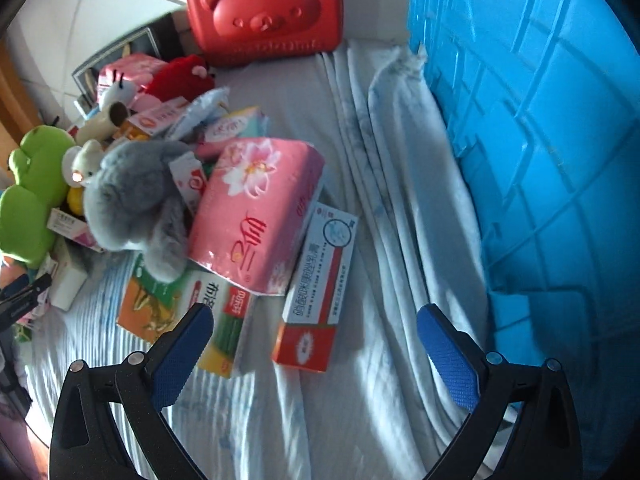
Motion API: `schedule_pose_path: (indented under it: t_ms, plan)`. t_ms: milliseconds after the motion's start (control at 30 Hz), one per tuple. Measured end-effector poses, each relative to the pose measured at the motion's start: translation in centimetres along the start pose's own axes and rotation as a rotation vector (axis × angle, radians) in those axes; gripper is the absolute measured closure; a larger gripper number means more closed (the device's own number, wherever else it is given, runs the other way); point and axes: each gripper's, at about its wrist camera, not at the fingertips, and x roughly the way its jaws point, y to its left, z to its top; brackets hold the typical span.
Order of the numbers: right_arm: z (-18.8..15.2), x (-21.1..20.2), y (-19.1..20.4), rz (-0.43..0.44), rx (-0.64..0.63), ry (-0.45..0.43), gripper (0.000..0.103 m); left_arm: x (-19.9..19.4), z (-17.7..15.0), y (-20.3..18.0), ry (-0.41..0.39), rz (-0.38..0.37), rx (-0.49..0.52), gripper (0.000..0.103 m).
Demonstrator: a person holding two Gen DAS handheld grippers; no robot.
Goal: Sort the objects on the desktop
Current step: 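Grasp the white-pink ointment box with the left gripper while the right grasps the white-red ointment box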
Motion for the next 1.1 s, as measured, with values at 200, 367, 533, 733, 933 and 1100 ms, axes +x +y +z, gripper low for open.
schedule_pose_path:
  t_ms: [200, 367, 533, 733, 933, 1100]
  plan:
    - [0.2, 3.8, -0.4, -0.006, 0.047, 0.080, 0.000, -0.4, -0.3, 0.1, 0.008, 0.004, -0.021, 0.025]
    - [0.0, 4.7, -0.7, -0.012, 0.067, 0.117, 0.000, -1.5, -1.1, 0.3, 0.013, 0.005, -0.046, 0.043]
    - [0.1, 5.3, -0.7, 0.013, 0.069, 0.141, 0.019, -1.2, -1.3, 0.9, -0.018, 0.016, -0.072, 0.043]
    - [0.0, 6.8, -0.2, 0.016, 0.043, 0.175, 0.057, -2.1, -2.0, 1.6, 0.006, 0.009, -0.069, 0.060]
    - [-1.6, 5.5, -0.2, -0.007, -0.024, 0.205, 0.057, -3.5, -5.1, 2.1, 0.051, -0.077, -0.102, 0.075]
    - [-3.3, 5.0, -0.6, -0.026, -0.069, 0.250, 0.056, -3.6, -7.9, 1.6, 0.094, -0.123, -0.096, 0.075]
